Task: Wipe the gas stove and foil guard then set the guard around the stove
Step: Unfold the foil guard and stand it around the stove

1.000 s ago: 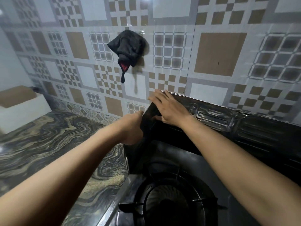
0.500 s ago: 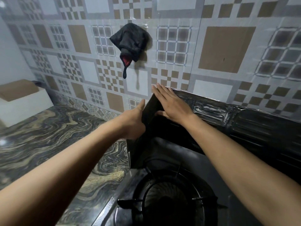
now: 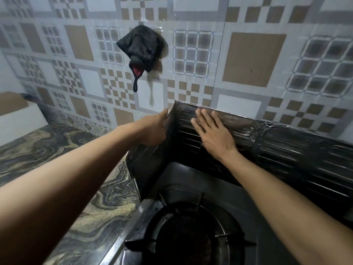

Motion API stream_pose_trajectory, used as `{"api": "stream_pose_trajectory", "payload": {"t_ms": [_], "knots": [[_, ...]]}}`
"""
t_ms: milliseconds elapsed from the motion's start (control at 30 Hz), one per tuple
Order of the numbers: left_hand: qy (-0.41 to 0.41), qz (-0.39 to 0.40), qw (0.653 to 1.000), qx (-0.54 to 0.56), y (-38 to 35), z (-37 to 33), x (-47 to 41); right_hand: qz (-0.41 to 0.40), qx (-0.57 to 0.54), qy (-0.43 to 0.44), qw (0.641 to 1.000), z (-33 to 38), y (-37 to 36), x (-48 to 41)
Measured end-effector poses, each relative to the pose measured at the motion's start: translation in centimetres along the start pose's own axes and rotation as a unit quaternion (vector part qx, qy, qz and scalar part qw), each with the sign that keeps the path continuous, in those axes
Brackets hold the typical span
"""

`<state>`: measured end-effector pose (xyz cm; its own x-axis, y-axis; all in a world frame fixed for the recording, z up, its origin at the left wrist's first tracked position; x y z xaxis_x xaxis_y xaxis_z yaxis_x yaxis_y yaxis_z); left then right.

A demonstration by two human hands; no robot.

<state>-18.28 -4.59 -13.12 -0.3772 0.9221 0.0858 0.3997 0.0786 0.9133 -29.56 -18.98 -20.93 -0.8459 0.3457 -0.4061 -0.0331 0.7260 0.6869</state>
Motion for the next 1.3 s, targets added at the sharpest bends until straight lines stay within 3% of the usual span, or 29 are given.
{"api": "stream_pose_trajectory", "payload": {"t_ms": [233,400,600,800,967,1100,1300], "knots": [[-0.028,-0.012,0.999,-0.007,-0.4,-0.4,-0.8,-0.018,0.032,0.013,0.999,0.3,-0.1,0.0],[-0.005,-0.037,0.999,-0.025,-0.3,-0.5,-0.6,-0.050,-0.008,0.083,0.995,-0.8,1.3,1.3],[0.012,-0.045,0.999,-0.025,0.1,-0.5,-0.1,-0.020,-0.019,0.062,0.998,-4.0,2.2,5.2],[0.071,-0.014,0.997,0.038,0.1,1.2,2.2,-0.035,-0.096,0.017,0.995,-2.2,5.0,1.4],[0.057,0.042,0.992,0.100,-1.3,2.1,4.0,-0.039,-0.218,0.113,0.969,2.2,7.5,-4.1],[0.049,0.000,0.998,0.050,-0.5,2.5,4.3,-0.026,-0.330,0.101,0.938,3.5,8.3,-6.7],[0.050,-0.038,0.998,-0.027,0.3,3.7,3.8,-0.055,-0.260,0.057,0.962,3.6,8.6,-7.6]]}}
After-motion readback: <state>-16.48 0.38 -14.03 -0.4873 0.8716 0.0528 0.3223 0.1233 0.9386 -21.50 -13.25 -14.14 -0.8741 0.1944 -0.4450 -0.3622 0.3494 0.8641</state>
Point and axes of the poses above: each hand's wrist, its own x-axis away from the middle knuckle, its own y-axis out of the back of the hand, z = x × y, the point moved 8 cm from there along -x, towards the middle knuckle, and after that the axes turned 1 degree about x, right-handed, at the moved point
